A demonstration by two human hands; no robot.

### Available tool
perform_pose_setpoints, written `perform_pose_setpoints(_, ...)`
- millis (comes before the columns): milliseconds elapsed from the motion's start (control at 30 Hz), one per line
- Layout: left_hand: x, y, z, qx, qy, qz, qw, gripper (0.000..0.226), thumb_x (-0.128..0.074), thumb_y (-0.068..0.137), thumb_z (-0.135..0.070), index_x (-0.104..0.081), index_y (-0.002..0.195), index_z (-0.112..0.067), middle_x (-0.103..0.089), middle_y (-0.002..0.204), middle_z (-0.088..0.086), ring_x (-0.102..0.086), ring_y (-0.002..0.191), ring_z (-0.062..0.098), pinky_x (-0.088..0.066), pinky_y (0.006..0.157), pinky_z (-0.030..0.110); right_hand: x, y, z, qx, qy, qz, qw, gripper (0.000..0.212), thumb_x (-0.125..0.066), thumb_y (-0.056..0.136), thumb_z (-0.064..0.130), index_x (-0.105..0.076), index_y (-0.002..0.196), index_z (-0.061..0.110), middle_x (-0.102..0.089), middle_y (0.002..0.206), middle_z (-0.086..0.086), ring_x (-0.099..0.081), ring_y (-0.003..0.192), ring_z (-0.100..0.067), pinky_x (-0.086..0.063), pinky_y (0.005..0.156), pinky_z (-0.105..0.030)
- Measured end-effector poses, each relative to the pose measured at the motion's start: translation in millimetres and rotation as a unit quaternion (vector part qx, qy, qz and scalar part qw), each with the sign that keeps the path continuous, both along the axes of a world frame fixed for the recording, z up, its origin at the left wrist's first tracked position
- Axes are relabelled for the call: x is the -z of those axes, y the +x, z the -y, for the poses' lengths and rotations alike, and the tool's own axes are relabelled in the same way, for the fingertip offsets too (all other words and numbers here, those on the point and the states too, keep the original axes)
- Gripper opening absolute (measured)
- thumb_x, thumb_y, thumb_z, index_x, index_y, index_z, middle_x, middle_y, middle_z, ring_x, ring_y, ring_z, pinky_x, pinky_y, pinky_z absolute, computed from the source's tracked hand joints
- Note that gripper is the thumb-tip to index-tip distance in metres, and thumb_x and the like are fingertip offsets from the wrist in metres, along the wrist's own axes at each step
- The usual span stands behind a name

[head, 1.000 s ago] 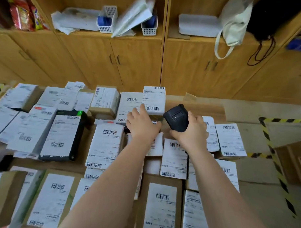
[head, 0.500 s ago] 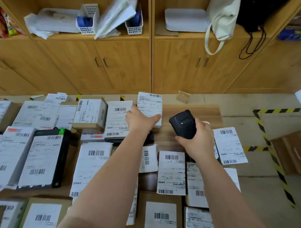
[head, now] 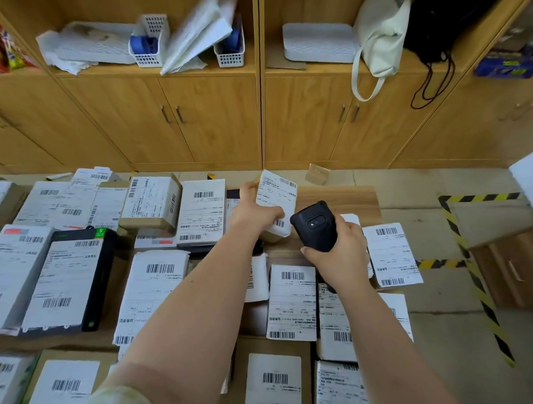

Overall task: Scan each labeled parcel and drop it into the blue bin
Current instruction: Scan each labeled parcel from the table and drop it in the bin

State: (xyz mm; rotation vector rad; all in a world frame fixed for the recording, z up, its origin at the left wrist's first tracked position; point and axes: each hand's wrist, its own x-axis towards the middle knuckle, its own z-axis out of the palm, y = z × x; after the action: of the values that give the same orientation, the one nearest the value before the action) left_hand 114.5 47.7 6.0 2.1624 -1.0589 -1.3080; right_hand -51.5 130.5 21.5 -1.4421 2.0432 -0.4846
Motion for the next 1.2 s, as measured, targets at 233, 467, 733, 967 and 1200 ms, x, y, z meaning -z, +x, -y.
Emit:
perform_pose_setpoints(233, -15, 29, -32, -0.133, -0.044, -0.194, 0.971, 0.065, -0.070, 0.085, -0.015, -0.033, 0.133, -0.038, -0.064, 0.112, -0.005, -0.061, 0.096, 0.016, -0.051, 0.086, 0.035, -22, -5, -17, -0.014, -0.009, 0.009, 1.000, 0.070, -0.082, 0.073, 0.036, -0.047, 0.133, 0.030, -0.045, 0.126, 0.000, -0.041, 0.122, -0.027, -0.039, 0.101, -0.046)
perform_pose_setpoints(467, -54, 57, -82, -0.209, -0.066, -0.286, 0.933, 0.059, -0.065, 0.088, -0.012, -0.037, 0.132, -0.041, -0.066, 0.115, 0.006, -0.068, 0.102, 0.029, -0.057, 0.090, 0.046, -49, 10, -45, -0.062, -0.042, 0.045, 0.996, 0.075, -0.083, 0.068, 0.041, -0.047, 0.134, 0.035, -0.046, 0.119, 0.002, -0.047, 0.118, -0.026, -0.044, 0.098, -0.049)
perform_pose_setpoints(733, -76, 86, -137, -0.258, -0.182, -0.339, 0.886, 0.059, -0.073, 0.079, 0.005, -0.052, 0.130, -0.016, -0.071, 0.119, 0.008, -0.071, 0.103, 0.025, -0.056, 0.092, 0.042, -74, 30, -79, -0.131, -0.040, 0.036, 0.990, 0.069, -0.081, 0.065, 0.037, -0.050, 0.127, 0.032, -0.045, 0.115, 0.004, -0.044, 0.117, -0.025, -0.043, 0.098, -0.048)
perform_pose_setpoints(967, -89, 97, -175, -0.280, -0.315, -0.238, 0.875, 0.089, -0.083, 0.071, 0.004, -0.037, 0.139, -0.028, -0.061, 0.127, 0.007, -0.069, 0.104, 0.012, -0.056, 0.085, 0.033, -96, 49, -97, -0.241, -0.029, -0.012, 0.970, 0.071, -0.080, 0.067, 0.038, -0.050, 0.131, 0.033, -0.044, 0.118, 0.005, -0.044, 0.117, -0.024, -0.041, 0.100, -0.043)
perform_pose_setpoints(1200, -103, 112, -194, -0.277, -0.348, -0.208, 0.871, 0.096, -0.086, 0.068, 0.001, -0.031, 0.141, -0.030, -0.057, 0.124, 0.000, -0.064, 0.110, 0.010, -0.053, 0.098, 0.040, -101, 69, -111, -0.239, -0.013, -0.041, 0.970, 0.068, -0.079, 0.065, 0.038, -0.052, 0.127, 0.031, -0.045, 0.123, 0.004, -0.043, 0.118, -0.022, -0.043, 0.094, -0.040)
